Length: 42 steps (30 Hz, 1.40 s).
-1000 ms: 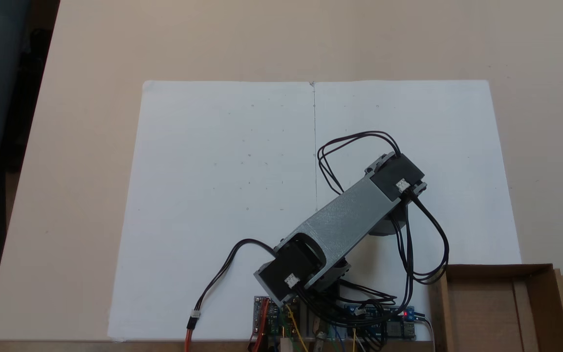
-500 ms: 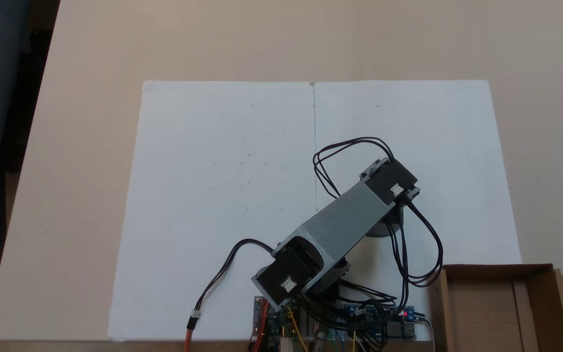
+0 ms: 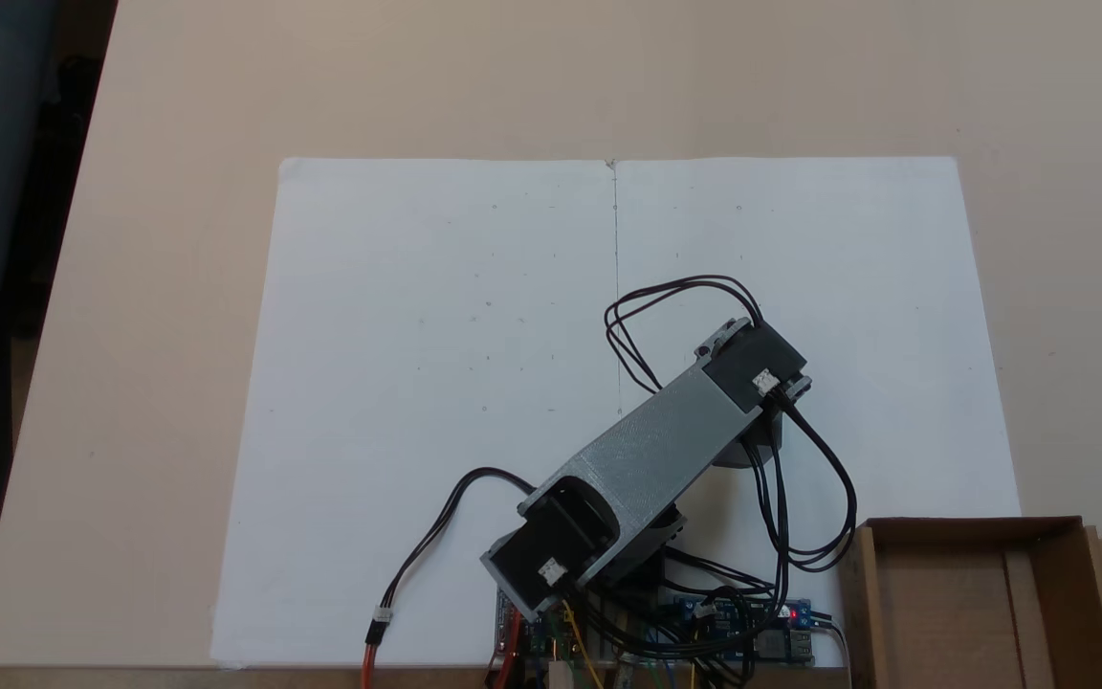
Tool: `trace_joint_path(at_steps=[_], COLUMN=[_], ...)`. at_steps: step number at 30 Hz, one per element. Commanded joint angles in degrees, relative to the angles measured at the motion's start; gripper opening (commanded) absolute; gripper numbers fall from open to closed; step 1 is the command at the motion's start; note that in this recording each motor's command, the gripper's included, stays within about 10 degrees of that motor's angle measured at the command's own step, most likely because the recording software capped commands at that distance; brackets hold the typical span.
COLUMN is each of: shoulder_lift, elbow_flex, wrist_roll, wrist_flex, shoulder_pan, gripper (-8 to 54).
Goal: Grasp a green dice and put it in the bin.
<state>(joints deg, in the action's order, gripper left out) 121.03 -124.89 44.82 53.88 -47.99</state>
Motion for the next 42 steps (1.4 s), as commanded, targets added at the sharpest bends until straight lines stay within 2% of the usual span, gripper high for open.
trace_joint_path(at_steps=[1,18,42], shoulder_lift=[0.9,-8.7,-13.5], elbow_flex=[0.5,0.5,0.5], wrist_roll=[-3.6,-3.6,-2.8], wrist_flex=[-2.6,-9.5,-11.9], shoulder_pan=[-0.7,-1.5,-2.6], gripper=[45.9,45.7,45.9])
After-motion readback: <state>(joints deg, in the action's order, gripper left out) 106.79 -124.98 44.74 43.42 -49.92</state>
